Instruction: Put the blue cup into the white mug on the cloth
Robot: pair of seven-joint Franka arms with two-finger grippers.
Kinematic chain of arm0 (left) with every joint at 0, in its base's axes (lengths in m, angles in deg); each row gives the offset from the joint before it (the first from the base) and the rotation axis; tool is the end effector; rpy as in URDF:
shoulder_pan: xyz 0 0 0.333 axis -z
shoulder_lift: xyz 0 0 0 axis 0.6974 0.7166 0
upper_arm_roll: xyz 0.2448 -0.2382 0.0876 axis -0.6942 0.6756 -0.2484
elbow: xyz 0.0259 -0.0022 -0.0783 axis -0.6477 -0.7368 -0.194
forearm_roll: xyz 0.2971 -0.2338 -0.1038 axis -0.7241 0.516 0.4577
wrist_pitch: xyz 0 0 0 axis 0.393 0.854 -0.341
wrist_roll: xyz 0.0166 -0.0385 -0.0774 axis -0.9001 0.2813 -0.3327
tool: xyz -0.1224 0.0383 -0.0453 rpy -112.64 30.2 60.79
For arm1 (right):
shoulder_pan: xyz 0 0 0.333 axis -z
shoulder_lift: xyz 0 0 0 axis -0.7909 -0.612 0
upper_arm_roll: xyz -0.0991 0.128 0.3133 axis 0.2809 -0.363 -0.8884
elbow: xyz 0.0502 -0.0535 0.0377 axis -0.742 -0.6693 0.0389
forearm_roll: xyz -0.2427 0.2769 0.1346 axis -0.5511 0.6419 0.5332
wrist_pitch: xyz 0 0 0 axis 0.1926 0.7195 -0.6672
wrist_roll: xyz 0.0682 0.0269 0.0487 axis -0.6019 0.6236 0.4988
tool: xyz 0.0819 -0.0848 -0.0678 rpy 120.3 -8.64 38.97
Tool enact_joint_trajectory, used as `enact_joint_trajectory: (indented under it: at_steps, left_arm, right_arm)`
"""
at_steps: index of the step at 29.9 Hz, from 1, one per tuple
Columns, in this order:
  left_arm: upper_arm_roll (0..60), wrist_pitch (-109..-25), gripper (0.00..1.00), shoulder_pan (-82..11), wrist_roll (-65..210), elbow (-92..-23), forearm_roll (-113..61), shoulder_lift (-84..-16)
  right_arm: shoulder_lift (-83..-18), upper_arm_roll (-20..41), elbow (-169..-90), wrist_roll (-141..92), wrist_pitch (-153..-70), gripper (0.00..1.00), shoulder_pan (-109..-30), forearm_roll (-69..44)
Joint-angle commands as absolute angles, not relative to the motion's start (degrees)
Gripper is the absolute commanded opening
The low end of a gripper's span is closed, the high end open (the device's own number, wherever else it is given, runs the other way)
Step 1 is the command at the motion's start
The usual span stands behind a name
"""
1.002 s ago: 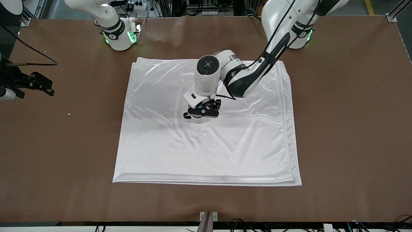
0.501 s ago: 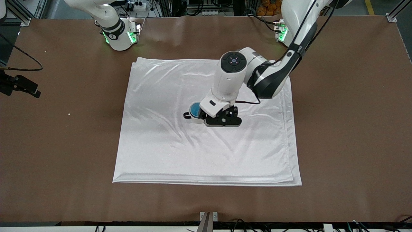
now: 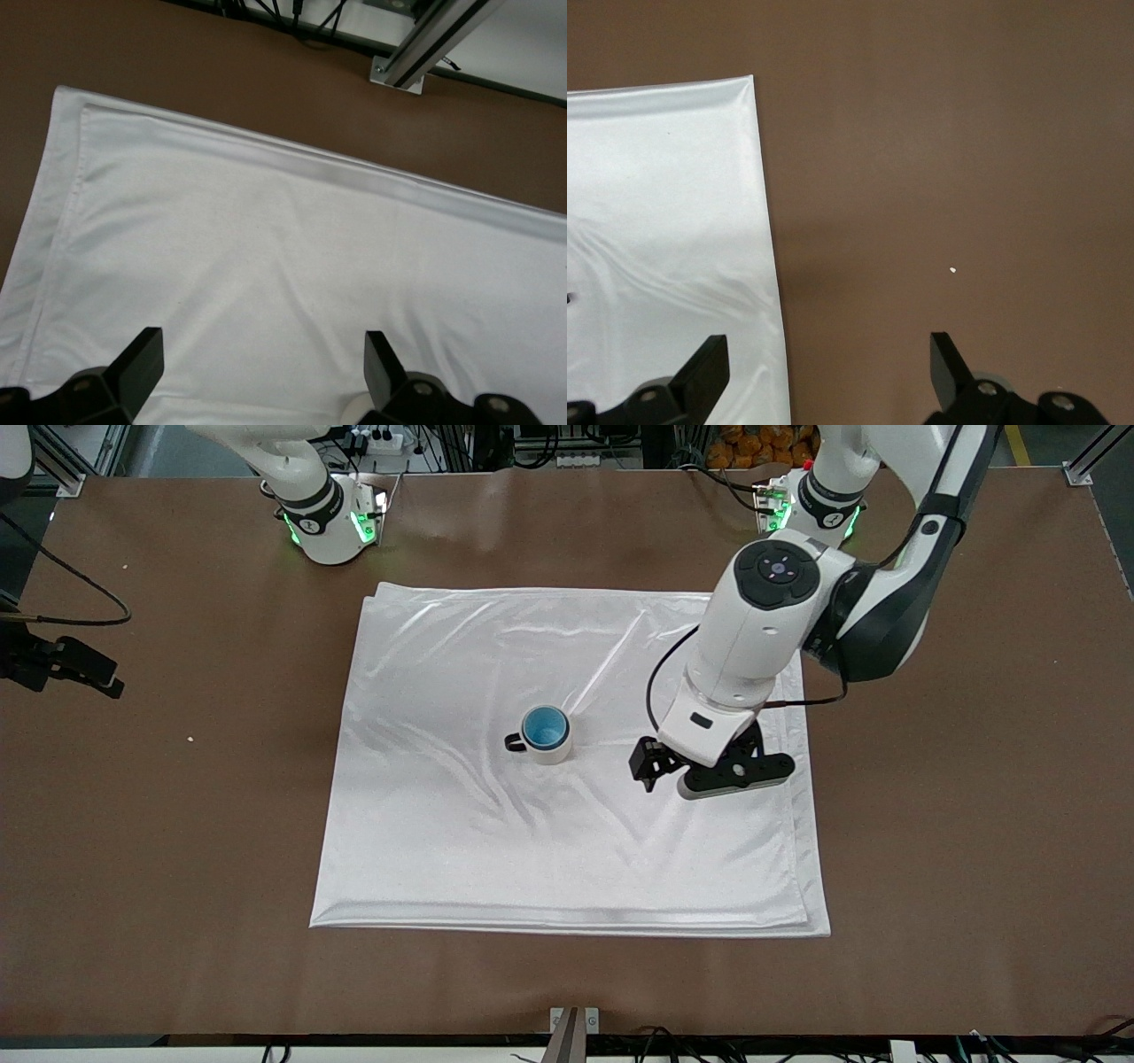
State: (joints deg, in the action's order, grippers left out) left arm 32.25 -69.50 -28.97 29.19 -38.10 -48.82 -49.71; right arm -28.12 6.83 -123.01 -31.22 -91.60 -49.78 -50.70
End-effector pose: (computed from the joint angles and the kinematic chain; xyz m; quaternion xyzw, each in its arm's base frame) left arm 0.6305 -0.3746 0.4878 0.9862 0.1009 0.1170 0.0599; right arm 0.5655 -0.0469 0.6120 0.9985 -0.0514 0.0169 0.0118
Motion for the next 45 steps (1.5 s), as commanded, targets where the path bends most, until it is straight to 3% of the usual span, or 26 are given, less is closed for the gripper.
enact_joint_trajectory:
  at_steps: [1, 17, 27, 33, 45]
  left_arm:
    - [32.7, -67.7, 1.0, -31.5, 29.2, -39.5, -47.3, -53.0]
    - [32.8, -59.0, 1.0, -40.5, 44.4, -39.5, -47.1, -58.3]
    - [32.6, -55.1, 1.0, -43.7, 49.8, -39.5, -46.8, -61.1]
    - [32.6, -52.6, 1.0, -46.3, 50.1, -39.7, -43.9, -63.2]
    - [30.7, -51.6, 1.0, -51.4, 60.2, -40.0, -39.1, -65.0]
  right_arm:
    - [-27.6, -0.1, -124.0, -32.7, -92.0, 1.0, -43.7, -52.4]
    - [-22.8, -1.7, -130.7, -35.0, -94.7, 1.0, -42.0, -52.5]
    - [-22.8, -0.9, -130.8, -34.2, -94.2, 1.0, -42.7, -52.1]
    - [-22.8, 2.8, -130.6, -33.5, -93.4, 1.0, -46.2, -52.1]
    - [-23.3, 2.5, -129.0, -34.4, -92.2, 1.0, -47.3, -52.1]
